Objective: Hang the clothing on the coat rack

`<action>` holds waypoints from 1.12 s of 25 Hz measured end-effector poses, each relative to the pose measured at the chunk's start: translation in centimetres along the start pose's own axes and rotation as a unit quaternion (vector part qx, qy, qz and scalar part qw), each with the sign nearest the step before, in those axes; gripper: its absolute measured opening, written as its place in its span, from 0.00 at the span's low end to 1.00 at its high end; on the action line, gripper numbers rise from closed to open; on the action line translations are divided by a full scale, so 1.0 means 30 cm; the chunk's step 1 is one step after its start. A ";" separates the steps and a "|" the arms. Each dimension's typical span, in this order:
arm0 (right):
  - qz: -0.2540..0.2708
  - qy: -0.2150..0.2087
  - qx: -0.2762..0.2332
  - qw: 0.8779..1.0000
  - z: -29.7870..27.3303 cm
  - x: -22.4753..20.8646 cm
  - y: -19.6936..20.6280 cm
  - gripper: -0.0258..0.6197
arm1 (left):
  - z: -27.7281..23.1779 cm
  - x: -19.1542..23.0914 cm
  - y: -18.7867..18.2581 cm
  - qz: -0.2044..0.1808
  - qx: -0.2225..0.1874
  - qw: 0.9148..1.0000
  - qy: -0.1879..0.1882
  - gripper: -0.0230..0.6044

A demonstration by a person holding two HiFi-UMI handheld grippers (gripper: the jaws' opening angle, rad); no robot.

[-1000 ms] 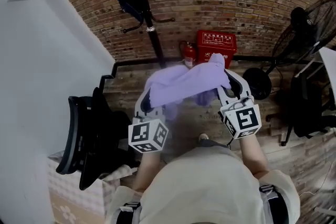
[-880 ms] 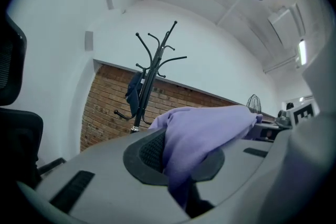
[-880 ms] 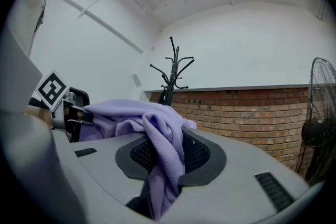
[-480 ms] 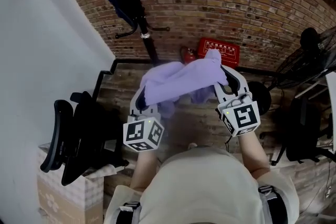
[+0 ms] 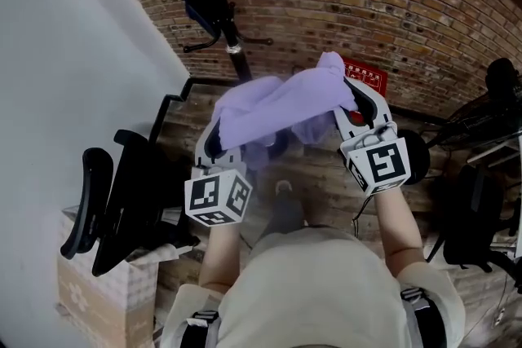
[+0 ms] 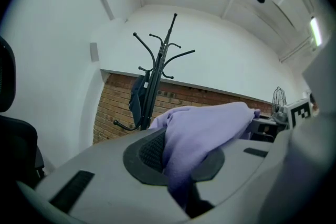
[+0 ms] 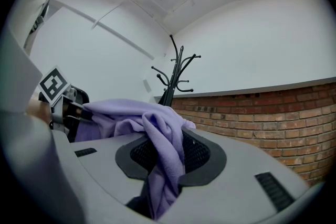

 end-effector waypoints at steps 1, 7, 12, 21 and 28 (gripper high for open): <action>0.001 -0.002 -0.002 1.000 -0.022 -0.008 0.000 0.18 | -0.016 0.008 -0.006 -0.004 -0.001 1.000 -0.003 0.09; 0.020 -0.019 -0.010 1.000 -0.170 -0.072 0.017 0.18 | -0.140 0.056 -0.033 -0.018 -0.016 1.000 -0.017 0.09; 0.037 -0.041 -0.006 0.998 -0.327 -0.150 0.024 0.18 | -0.267 0.095 -0.056 -0.019 -0.030 0.999 -0.031 0.09; 0.082 -0.086 -0.010 0.993 -0.607 -0.239 0.013 0.18 | -0.449 0.188 -0.132 -0.027 -0.049 0.997 -0.055 0.09; 0.095 -0.127 -0.013 0.987 -0.783 -0.240 0.042 0.18 | -0.518 0.276 -0.146 -0.037 -0.049 0.994 -0.086 0.09</action>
Point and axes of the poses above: the fingertips, and each gripper's own axes: z backward along the fingers, x to its left, y out of its underside, the point moved 7 cm from there along z, backward along the fingers, and after that the axes turned 4 degrees about -x, right-handed, at the moved point
